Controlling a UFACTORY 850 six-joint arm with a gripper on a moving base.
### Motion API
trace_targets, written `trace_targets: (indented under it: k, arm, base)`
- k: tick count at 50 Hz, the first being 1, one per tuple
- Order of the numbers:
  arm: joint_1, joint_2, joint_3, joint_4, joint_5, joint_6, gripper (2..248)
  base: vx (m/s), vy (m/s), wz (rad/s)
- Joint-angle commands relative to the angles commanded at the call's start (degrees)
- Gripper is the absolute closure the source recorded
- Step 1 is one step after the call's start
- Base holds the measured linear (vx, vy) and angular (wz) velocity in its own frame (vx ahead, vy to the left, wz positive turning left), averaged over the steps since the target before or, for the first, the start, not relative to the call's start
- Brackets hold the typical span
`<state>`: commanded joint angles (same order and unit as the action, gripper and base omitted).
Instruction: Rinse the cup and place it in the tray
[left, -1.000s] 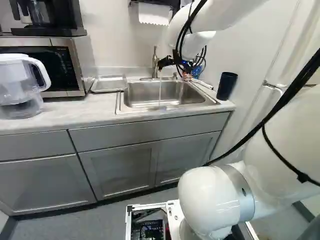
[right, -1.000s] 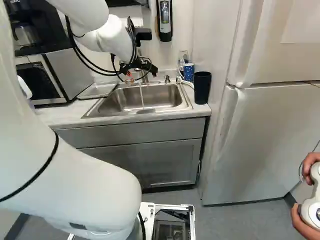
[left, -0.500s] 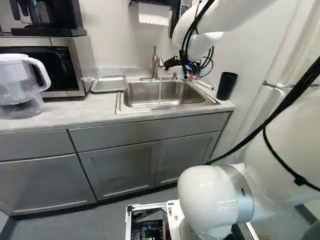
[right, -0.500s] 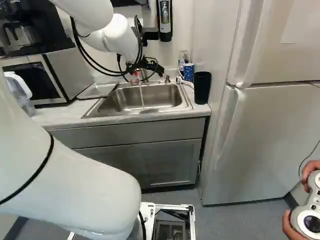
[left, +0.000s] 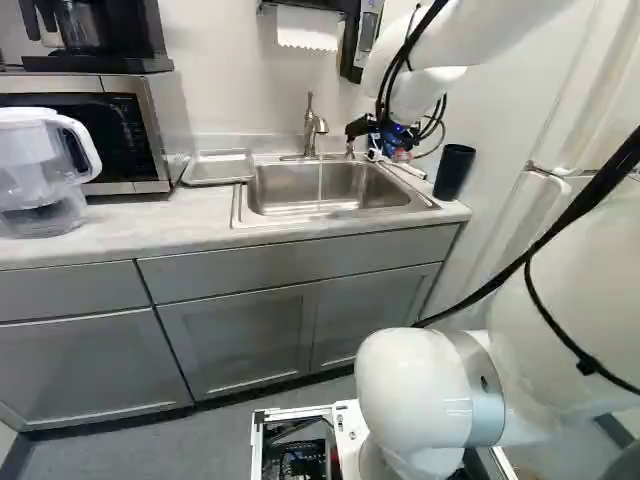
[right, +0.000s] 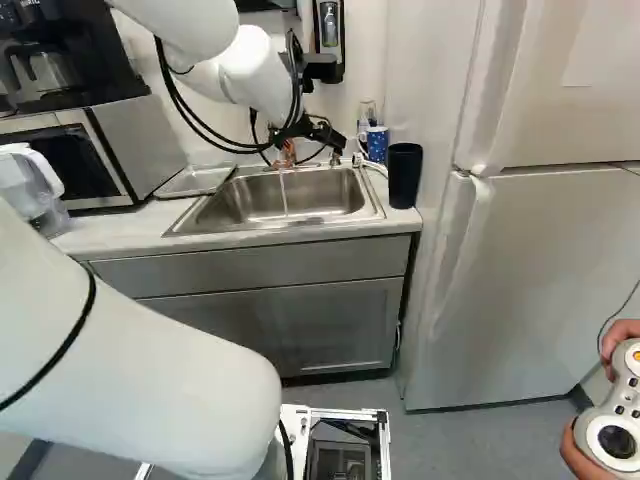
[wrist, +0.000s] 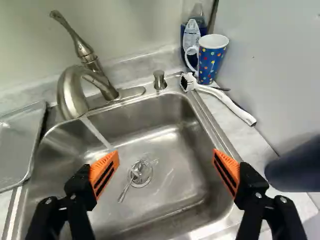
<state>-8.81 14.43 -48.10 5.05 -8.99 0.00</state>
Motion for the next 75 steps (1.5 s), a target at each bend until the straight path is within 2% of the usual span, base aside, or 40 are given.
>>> trace_targets:
  k: [4,15,39,55,75]
  arm:
    - [-0.6,0.1,0.1,0.0,0.0,0.0,3]
    - [-0.6,-0.1,0.2,0.1,0.5,0.0,3]
    - [-0.7,-1.2,2.2,2.1,4.7,0.0,3]
    - [-0.9,-1.2,4.3,5.1,8.0,0.0,3]
    - [-1.2,0.1,7.9,10.8,11.9,0.0,3]
  base:
    - [0.000,0.000,0.000]
    - [0.000,0.000,0.000]
    - [0.000,0.000,0.000]
    - [0.000,0.000,0.000]
    - [0.000,0.000,0.000]
